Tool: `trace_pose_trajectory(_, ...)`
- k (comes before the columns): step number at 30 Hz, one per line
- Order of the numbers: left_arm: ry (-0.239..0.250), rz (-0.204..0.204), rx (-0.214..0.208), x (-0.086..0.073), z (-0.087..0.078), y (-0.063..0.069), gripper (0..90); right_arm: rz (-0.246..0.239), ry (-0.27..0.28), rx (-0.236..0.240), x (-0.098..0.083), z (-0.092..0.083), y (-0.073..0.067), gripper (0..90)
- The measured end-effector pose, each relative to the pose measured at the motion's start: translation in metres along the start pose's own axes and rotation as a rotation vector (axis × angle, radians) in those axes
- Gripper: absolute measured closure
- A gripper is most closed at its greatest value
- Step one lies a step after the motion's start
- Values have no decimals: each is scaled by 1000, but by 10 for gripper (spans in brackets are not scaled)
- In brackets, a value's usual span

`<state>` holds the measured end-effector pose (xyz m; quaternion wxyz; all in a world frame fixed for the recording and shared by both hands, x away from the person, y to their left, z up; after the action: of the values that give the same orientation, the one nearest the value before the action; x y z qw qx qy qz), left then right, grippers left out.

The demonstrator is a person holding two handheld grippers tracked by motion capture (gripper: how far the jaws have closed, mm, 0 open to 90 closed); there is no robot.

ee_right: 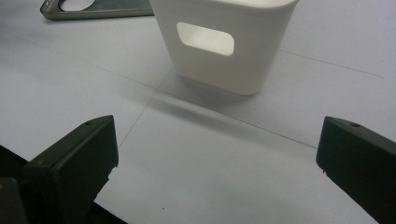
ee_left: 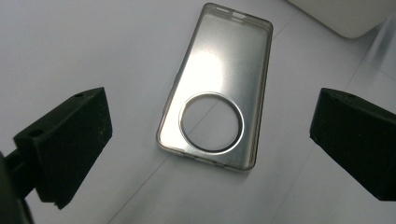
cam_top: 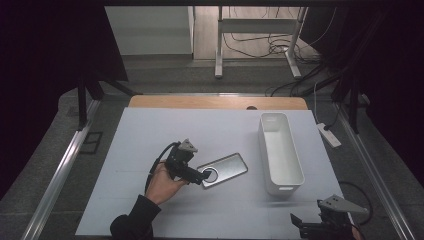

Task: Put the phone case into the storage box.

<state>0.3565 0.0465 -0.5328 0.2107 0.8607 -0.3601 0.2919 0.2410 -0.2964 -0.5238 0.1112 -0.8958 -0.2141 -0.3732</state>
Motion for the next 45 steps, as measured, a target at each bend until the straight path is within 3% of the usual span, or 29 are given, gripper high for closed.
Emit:
trace_pose_trajectory(7,-9,10,-13,10,9,3,1,-1,-2,2,0,0,0,0)
trace_pose_trajectory(12,-39,46,5,16,18,6,6,-3,-5,3,0,0,0,0)
trace_pose_trajectory(15,-45,49,8,18,21,7,47,-5,-7,3,0,1,-1,0)
trace_pose_trajectory(20,-60,76,21,18,25,8,192,-8,-9,3,-1,1,-1,0)
trace_pose_trajectory(22,-62,74,18,18,26,9,349,-12,-14,6,-1,1,-1,0)
trace_pose_trajectory(28,-76,78,-26,19,28,14,638,-18,-21,5,-1,2,-2,0)
trace_pose_trajectory(33,-69,86,-32,22,29,17,891,-20,-20,2,-1,2,-2,2)
trace_pose_trajectory(45,-89,81,-38,15,36,20,893,-25,-22,0,-1,2,-2,4)
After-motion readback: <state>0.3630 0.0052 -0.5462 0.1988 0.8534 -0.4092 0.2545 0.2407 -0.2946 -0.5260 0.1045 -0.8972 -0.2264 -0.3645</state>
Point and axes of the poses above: each handheld gripper's, and its own axes: z roughly forward along the jaws, x roughly out of its top, y roughly to its right, the point moved 8 cm from there along z, roughly forward along the jaws, and after that the axes turned 1 degree about -y, right-handed, at the moved point
